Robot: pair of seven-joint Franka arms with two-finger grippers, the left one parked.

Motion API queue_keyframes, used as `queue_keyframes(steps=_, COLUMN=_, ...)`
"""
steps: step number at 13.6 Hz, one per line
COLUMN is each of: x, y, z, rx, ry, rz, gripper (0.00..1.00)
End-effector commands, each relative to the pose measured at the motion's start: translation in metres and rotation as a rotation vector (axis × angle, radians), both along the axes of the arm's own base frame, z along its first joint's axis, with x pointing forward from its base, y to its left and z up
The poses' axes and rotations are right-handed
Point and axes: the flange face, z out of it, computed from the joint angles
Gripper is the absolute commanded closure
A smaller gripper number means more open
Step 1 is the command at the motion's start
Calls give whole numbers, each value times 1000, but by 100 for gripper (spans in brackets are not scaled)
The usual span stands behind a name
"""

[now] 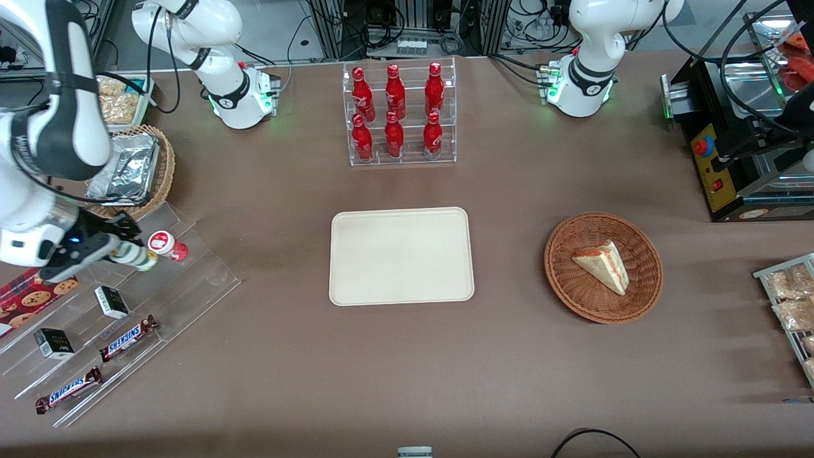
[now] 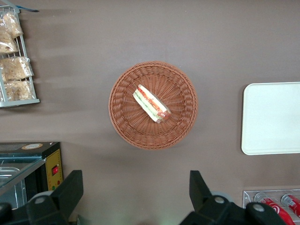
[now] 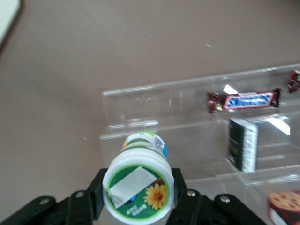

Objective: Place green gum on tray
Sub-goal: 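Lift the gum bottle and carry it over the cream tray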

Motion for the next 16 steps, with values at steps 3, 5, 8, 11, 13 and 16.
queue_keyframes(steps=3, x=11, y=93, z=-7, rx=3, ry=30, rz=-105, gripper=100)
queue_keyframes(steps=5, x=12, y=142, z=-21, rx=-10, ry=50, rz=-168, gripper=100)
queue_keyframes(steps=8, x=23, y=205, z=-38, rx=-31, ry=59, rz=-264, gripper=100)
queue_keyframes(steps=11, x=29, y=271, z=-54, rx=-40, ry=59, rz=-345, gripper=100)
queue_keyframes(steps=13, x=30, y=306, z=-66, rx=-36, ry=66, rz=-405, gripper=100)
queue_keyframes(steps=16, x=30, y=363, z=-86, rx=-35, ry=64, rz=-489, gripper=100)
